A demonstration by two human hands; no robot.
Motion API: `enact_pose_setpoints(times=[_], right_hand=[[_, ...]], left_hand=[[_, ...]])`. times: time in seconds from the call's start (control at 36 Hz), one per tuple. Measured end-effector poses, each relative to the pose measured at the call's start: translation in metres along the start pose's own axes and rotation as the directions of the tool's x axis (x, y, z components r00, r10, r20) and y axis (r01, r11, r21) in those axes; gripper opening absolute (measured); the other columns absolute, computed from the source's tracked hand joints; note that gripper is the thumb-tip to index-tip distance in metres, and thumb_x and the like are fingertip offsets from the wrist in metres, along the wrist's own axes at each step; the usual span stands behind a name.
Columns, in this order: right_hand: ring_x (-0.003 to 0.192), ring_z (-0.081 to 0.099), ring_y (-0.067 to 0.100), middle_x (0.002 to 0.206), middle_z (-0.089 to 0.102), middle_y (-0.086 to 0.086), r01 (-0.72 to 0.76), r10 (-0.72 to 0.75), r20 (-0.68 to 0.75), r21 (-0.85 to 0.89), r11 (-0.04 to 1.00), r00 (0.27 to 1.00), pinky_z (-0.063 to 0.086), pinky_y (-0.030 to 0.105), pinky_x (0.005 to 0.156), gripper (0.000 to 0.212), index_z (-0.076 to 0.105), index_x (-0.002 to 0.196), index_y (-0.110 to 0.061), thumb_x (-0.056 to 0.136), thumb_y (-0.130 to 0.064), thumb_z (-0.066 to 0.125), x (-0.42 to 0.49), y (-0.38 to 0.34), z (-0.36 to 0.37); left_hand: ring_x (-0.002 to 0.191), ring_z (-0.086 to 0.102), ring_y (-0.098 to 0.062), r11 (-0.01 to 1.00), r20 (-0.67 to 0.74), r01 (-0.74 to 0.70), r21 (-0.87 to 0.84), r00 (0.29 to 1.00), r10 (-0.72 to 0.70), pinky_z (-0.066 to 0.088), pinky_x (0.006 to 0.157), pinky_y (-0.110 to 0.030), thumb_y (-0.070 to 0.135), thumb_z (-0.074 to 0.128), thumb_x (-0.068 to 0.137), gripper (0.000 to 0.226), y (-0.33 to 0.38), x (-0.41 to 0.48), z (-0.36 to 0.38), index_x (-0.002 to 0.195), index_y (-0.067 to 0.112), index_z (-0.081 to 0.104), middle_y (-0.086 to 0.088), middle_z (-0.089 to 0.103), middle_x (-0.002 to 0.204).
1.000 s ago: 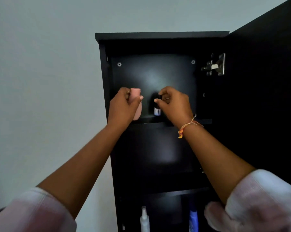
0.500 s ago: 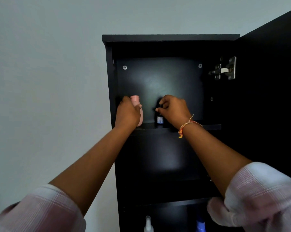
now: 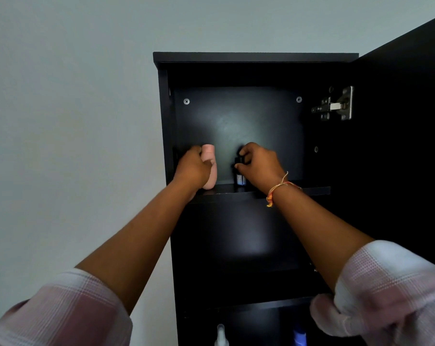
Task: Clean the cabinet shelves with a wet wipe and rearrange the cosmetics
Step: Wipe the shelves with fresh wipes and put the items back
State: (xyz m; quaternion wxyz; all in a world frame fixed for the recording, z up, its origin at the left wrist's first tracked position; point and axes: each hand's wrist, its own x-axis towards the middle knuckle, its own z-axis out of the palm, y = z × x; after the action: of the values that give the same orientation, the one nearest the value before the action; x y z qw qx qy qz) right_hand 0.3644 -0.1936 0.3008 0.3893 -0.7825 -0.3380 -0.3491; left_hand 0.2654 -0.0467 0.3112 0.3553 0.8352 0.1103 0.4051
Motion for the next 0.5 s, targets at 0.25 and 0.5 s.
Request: enact_pose_setpoints(times=[0.25, 0.5], right_hand=[[0.083, 0.062, 0.016, 0.087, 0.062, -0.004, -0.009, 0.009, 0.024, -0.011, 1.000, 1.000, 0.044, 0.020, 0.071, 0.026, 0.068, 0.106, -0.019, 0.080, -0.021, 0.074, 0.000, 0.000, -0.004], [0.076, 0.057, 0.011, 0.082, 0.060, -0.007, -0.027, 0.027, 0.030, 0.027, 0.999, 0.999, 0.042, 0.019, 0.067, 0.026, 0.066, 0.101, -0.021, 0.079, -0.026, 0.079, -0.001, 0.003, -0.007]], left_hand=[[0.114, 0.053, -0.026, 0.899, 0.188, -0.271, 0.343, 0.958, 0.217, 0.037, 0.093, -0.036, 0.020, 0.062, 0.090, 0.039, 0.002, -0.011, -0.004, 0.127, 0.033, 0.059, 0.000, 0.060, 0.125], [0.115, 0.057, -0.022, 0.896, 0.241, -0.265, 0.357, 0.953, 0.186, 0.044, 0.101, -0.045, 0.027, 0.078, 0.079, 0.045, -0.003, -0.015, -0.002, 0.123, 0.026, 0.065, 0.002, 0.065, 0.122]])
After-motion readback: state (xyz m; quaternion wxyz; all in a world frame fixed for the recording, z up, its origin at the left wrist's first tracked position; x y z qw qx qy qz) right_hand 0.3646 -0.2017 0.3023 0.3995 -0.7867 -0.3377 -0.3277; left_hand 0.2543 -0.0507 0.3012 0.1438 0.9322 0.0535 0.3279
